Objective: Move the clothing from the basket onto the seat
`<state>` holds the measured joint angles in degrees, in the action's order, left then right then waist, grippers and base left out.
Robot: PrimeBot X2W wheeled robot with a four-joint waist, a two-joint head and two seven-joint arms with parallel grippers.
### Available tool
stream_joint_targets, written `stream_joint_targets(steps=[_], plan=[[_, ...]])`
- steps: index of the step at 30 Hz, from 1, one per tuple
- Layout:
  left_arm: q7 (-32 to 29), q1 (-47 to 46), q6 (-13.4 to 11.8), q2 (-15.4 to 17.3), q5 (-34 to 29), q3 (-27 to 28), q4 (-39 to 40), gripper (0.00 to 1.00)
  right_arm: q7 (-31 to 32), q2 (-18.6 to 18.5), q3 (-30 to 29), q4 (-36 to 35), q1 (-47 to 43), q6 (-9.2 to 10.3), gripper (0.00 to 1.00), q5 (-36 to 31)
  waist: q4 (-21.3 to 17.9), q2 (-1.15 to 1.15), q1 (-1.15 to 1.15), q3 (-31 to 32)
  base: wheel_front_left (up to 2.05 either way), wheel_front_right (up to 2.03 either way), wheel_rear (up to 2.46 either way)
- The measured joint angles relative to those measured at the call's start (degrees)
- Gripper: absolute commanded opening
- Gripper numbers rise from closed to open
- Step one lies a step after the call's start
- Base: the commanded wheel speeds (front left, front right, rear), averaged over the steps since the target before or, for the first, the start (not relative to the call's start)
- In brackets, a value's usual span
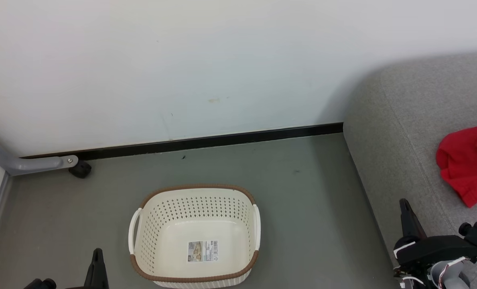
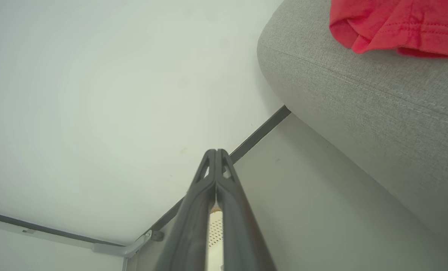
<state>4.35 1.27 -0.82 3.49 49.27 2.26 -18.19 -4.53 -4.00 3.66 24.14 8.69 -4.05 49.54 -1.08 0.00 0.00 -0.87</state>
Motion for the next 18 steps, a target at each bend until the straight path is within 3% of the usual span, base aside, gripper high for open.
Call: stream_joint_targets(steps=[18], plan=[[-3.7, -1.6, 2.6, -0.3, 13.9, 1.0, 0.2, 0.0, 3.6, 0.5, -3.9, -2.2, -1.1, -1.01, 0.0, 13.9, 0.4, 0.0, 0.0, 0.3, 0.0, 0.0, 0.0]])
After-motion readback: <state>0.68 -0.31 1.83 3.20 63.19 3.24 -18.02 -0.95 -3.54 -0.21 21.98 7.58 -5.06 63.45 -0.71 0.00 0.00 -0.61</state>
